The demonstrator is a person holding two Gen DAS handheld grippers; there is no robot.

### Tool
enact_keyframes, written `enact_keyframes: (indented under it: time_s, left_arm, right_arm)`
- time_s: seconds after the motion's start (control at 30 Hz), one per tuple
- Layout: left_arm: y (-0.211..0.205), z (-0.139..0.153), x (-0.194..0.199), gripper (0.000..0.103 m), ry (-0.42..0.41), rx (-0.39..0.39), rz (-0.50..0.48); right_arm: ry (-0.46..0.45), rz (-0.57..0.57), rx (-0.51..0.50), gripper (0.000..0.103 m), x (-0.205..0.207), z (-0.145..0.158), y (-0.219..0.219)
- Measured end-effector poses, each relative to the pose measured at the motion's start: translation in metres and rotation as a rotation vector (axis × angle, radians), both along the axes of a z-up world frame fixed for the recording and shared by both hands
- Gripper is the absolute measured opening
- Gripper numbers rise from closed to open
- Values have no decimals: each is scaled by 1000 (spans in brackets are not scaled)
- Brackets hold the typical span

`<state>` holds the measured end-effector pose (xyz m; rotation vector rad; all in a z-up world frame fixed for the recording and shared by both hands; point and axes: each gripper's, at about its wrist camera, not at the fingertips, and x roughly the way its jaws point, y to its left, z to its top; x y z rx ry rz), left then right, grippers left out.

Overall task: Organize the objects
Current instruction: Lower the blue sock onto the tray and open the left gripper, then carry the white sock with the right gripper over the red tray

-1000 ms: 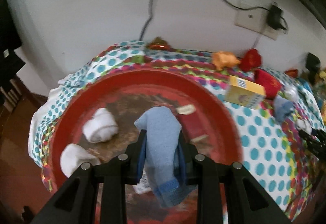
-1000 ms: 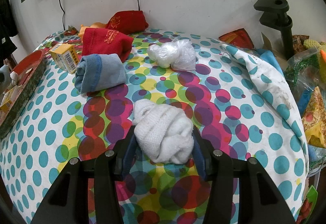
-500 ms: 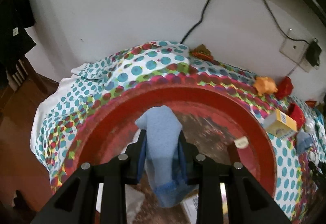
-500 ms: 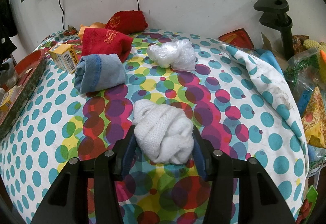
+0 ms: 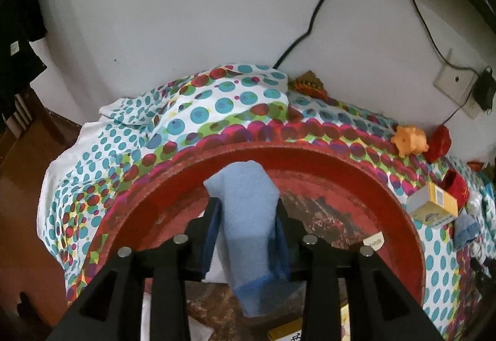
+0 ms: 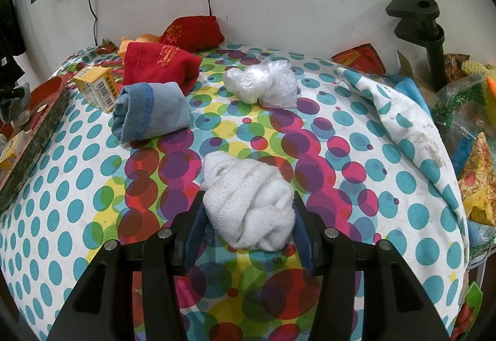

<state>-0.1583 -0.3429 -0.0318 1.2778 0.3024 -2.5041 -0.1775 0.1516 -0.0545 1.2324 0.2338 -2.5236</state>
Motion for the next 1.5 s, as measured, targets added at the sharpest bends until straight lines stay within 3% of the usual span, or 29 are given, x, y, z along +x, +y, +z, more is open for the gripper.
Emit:
enact_keyframes:
  time_s: [0.43, 0.63, 0.8, 0.97, 1.03, 1.23, 1.4, 1.5]
  left_arm:
    - [7, 8, 13, 47, 53, 10, -31]
    - [13, 8, 24, 50, 39, 11, -41]
    - [20, 4, 38, 51, 40, 10, -60]
    - [29, 11, 57, 51, 102, -27, -72]
    - [31, 14, 64, 51, 126, -2, -107]
    - [40, 11, 92, 51, 105, 15, -118]
    - [50, 4, 119, 51, 60, -29, -97]
    - [61, 7, 143, 51, 91, -100, -81]
  right_arm:
    - [1, -1, 0, 49, -1, -1, 0]
    - [2, -1, 0, 49, 0, -1, -1]
    - [2, -1, 0, 49, 0, -1, -1]
    - [2, -1, 2, 49, 0, -1, -1]
    - [2, -1, 1, 49, 0, -1, -1]
    - [2, -1, 1, 49, 0, -1, -1]
    - [3, -1, 3, 49, -1, -2, 0]
    - [3, -1, 3, 49, -1, -2, -1]
